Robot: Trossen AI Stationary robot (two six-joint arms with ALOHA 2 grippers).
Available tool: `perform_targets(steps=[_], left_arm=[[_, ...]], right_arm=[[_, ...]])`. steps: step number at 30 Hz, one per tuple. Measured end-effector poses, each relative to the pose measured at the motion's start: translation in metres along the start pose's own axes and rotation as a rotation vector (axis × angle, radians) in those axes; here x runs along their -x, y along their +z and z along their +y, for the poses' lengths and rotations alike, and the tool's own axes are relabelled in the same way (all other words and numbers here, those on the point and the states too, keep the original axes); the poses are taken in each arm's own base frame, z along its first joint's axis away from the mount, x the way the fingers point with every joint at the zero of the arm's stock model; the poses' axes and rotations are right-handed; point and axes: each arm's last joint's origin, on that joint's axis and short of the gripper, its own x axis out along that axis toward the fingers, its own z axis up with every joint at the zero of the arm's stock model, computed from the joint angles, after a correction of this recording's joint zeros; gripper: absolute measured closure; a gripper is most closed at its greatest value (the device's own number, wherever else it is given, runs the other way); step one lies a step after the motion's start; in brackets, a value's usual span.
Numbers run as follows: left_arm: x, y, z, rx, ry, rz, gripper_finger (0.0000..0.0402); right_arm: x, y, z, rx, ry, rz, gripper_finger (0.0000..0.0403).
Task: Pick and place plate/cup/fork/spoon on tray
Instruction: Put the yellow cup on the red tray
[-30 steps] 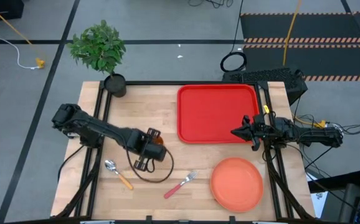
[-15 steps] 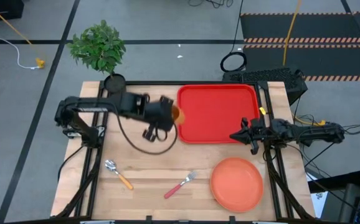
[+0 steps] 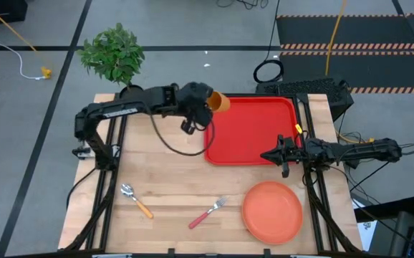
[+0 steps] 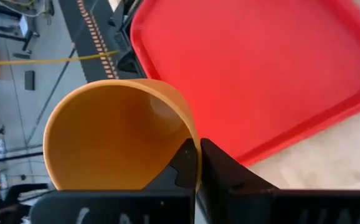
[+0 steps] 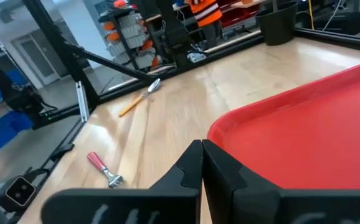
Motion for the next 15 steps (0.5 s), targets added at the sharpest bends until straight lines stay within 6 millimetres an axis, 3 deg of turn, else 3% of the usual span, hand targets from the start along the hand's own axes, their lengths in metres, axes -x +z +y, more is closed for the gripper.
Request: perform_targets(steps=[8,15], left_arm=[[-0.058,-0.016,0.024,0.021,-0.052,0.087,0.0396],[-0.108,-0.038,0.024,0.064,-0.173,0.141,0.0396]], right_arm=[[0.000,0.000,0.000,0.001,-0.005,0.004,0.0403],[-0.001,-0.001,0.000,-0.005,-0.008,0.011,0.0403]])
